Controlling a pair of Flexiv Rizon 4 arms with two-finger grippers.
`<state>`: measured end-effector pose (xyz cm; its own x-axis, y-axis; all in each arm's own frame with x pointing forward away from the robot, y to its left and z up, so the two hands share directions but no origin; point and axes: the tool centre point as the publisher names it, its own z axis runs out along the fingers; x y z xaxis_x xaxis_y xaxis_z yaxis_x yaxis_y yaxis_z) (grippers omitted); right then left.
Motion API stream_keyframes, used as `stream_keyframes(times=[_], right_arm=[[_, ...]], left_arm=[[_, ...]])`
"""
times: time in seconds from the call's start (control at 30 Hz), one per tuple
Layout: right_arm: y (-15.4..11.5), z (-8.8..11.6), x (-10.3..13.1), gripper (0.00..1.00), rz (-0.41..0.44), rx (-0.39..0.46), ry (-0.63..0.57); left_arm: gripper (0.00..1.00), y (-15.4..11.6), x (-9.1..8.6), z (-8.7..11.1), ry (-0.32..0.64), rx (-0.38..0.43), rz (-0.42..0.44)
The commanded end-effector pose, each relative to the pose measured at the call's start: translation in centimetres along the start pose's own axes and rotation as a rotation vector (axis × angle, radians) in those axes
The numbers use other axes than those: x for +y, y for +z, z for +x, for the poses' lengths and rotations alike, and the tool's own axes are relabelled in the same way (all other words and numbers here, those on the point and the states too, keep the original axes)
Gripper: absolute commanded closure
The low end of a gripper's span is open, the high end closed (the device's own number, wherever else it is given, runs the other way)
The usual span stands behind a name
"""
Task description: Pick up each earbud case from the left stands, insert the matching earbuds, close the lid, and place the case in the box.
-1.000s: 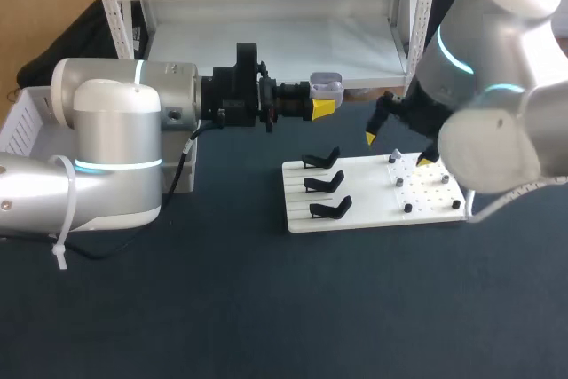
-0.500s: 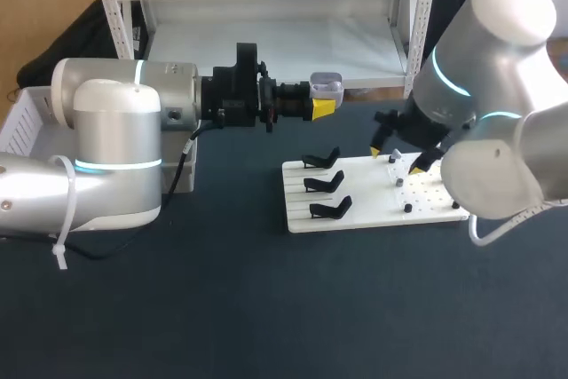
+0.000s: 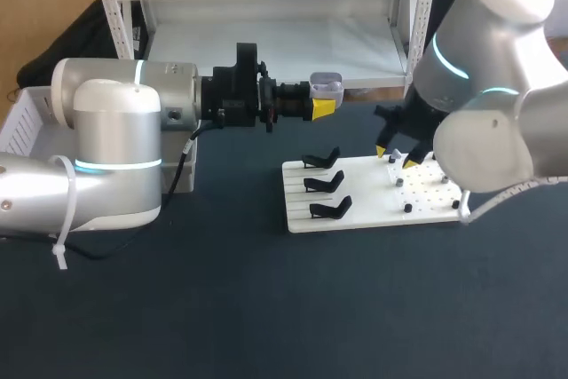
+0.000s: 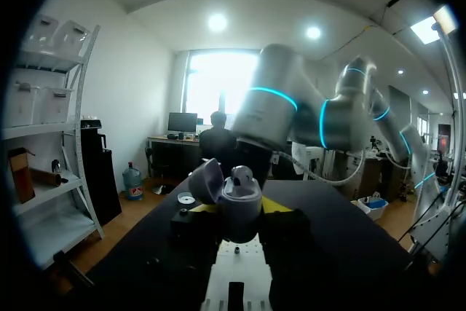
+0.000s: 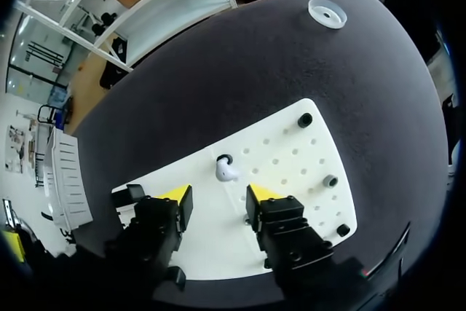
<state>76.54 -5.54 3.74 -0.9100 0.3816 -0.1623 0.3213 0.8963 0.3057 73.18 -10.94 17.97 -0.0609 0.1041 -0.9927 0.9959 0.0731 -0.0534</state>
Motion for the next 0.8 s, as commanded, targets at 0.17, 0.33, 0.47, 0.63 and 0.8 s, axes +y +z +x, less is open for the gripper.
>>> stream_keyframes(times=[0.17, 0.33, 0.47, 0.63, 0.8], right_arm=[[0.55, -0.36, -0.13, 0.56, 0.009, 0.019, 0.002], [0.67, -0.38, -0.27, 0.64, 0.013, 0.022, 0.004], [0.73, -0.48, -0.40, 0.64, 0.015, 0.022, 0.003], [0.93, -0.69, -0.57, 0.67, 0.018, 0.024, 0.004], [1.02, -0.84, -0.65, 0.69, 0.020, 0.024, 0.003]], left_arm=[[1.00, -0.02, -0.02, 0.05, 0.001, -0.002, -0.001], [1.00, -0.02, -0.02, 0.05, 0.001, -0.002, -0.001], [1.00, -0.02, -0.02, 0.05, 0.001, -0.002, -0.001], [1.00, -0.02, -0.02, 0.05, 0.001, -0.002, -0.001], [1.00, -0.02, -0.02, 0.05, 0.001, -0.002, -0.001]])
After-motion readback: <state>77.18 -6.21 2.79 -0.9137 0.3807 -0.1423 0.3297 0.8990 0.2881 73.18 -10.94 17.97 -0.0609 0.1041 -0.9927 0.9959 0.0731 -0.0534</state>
